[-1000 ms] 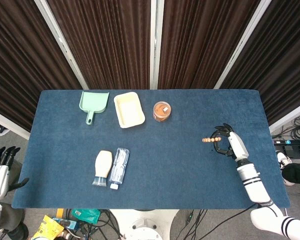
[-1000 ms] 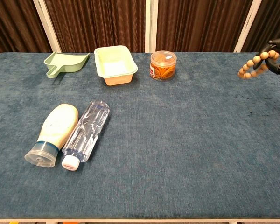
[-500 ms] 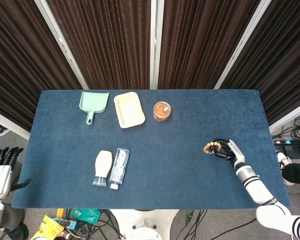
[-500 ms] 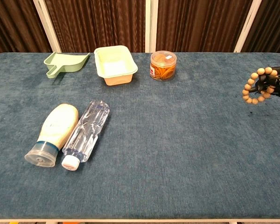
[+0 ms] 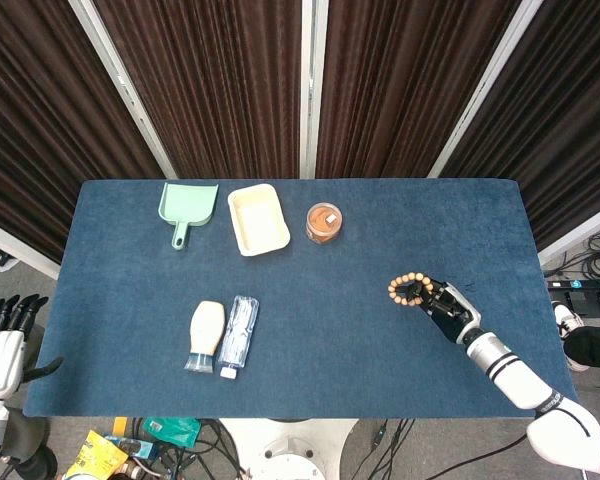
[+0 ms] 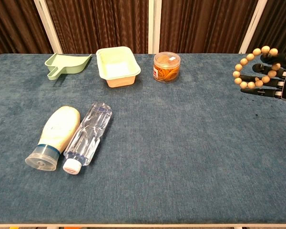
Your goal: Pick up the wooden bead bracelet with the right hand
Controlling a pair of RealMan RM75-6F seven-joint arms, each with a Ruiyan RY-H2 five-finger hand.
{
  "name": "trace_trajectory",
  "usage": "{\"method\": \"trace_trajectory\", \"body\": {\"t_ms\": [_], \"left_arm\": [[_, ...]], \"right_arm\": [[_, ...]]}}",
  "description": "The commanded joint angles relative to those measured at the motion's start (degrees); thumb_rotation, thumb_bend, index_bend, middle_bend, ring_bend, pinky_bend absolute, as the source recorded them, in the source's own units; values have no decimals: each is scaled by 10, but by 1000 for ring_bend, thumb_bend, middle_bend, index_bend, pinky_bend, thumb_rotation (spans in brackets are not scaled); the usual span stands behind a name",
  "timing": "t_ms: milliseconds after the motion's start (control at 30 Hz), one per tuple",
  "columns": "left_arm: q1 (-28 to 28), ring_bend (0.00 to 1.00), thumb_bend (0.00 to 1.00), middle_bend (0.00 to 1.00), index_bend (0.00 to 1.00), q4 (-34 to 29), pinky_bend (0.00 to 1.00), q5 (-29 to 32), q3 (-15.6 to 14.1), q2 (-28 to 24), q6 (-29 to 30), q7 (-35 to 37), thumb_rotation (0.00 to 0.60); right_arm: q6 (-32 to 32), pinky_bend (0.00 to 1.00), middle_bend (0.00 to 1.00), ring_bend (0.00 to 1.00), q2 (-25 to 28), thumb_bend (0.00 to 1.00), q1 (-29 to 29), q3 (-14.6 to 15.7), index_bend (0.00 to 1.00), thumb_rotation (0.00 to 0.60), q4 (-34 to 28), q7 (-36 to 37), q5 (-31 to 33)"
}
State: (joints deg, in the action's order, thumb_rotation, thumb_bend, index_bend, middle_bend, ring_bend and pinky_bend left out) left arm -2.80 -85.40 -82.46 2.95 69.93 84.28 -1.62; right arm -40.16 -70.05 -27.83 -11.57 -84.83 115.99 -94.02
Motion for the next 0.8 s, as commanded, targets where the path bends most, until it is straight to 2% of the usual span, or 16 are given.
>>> {"method": "trace_trajectory", "body": {"t_ms": [33,100,200,333,400,533,600,700,800], "left_arm": [[0,43,32,118,140,0,60,0,0,0,0,0,600],[-1,43,32,118,140,-1,60,0,-1,0,-1,-1,600],[-1,43,32,118,140,-1,60,0,-1,0,-1,-1,600],[-2,43,33,118,140,-2,60,-1,-1,0,-1,-3,600],[-1,43,33,118,140,-3,60,-1,-2,0,0,-3,600],[0,43,32,118,140,-3,60,0,-3,0,1,-3,600],[1,43,32,118,140,-2,60,0,-4,1,1,-3,600],[0,43,32,118,140,-2,60,1,-5,2,-2,-4,600],[0,43,33,118,140,-2,60,2,-4,2,-2,-4,600]], "right_arm": [[-84,1,588,253,-1,628,-30,56,647,448,57,98,-84],[-117,0,582,234,-9,607,-36,70,600,416,73,109,-95],[-160,0,551,191,-19,427,-46,89,462,341,95,123,-110],[-180,0,546,190,-37,169,-53,98,410,320,109,58,-101],[-179,0,546,190,-45,103,-54,98,405,320,104,19,-83],[-168,0,551,208,-60,45,-51,90,404,320,96,-101,-38],[-167,0,584,255,-71,56,-45,79,411,319,90,-178,-5],[-164,0,662,337,-83,115,-40,59,502,321,76,-243,45],[-156,0,689,359,-88,134,-40,53,581,321,64,-263,72]]}}
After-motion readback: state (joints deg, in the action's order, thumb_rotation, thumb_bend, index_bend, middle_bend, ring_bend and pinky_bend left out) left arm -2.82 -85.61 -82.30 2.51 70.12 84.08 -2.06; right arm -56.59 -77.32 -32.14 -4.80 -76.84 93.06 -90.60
